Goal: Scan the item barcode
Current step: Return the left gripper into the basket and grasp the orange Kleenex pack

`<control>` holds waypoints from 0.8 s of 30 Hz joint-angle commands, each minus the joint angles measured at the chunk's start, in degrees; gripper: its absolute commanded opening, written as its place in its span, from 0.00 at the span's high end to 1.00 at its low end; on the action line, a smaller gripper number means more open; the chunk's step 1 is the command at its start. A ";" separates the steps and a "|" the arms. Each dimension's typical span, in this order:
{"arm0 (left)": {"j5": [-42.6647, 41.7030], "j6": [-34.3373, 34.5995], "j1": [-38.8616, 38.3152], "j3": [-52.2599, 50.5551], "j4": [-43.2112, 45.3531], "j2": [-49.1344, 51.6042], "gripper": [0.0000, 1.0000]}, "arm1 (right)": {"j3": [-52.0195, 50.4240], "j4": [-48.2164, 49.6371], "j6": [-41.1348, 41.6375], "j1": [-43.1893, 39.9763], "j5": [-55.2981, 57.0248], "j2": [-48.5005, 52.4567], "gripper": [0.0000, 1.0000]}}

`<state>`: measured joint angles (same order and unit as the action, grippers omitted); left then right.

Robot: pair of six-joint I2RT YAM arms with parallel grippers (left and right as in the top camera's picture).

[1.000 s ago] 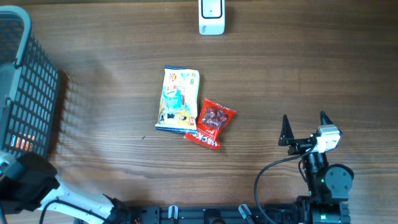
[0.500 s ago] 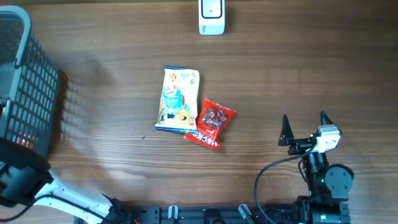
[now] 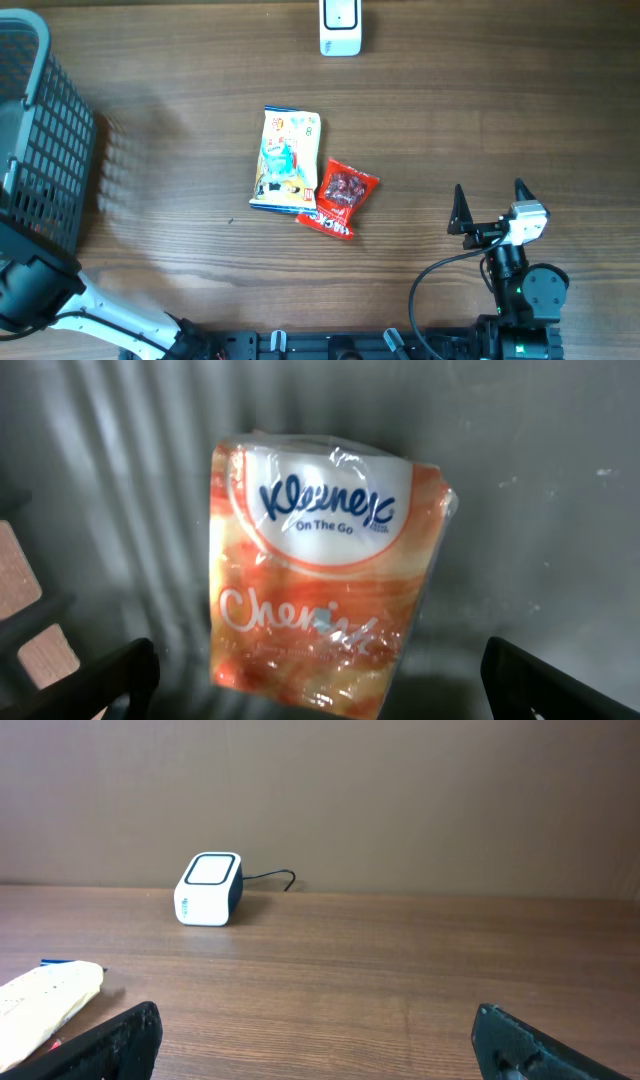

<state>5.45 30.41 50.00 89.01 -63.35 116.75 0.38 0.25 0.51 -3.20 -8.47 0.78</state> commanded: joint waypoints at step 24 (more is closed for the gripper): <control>-0.31 -5.99 0.55 12.85 2.43 -14.64 0.86 | -0.09 0.24 -0.42 -0.24 0.61 -0.35 0.00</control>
<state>4.64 24.67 50.00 94.41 -60.49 111.20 0.38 0.25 0.54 -3.20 -8.47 0.78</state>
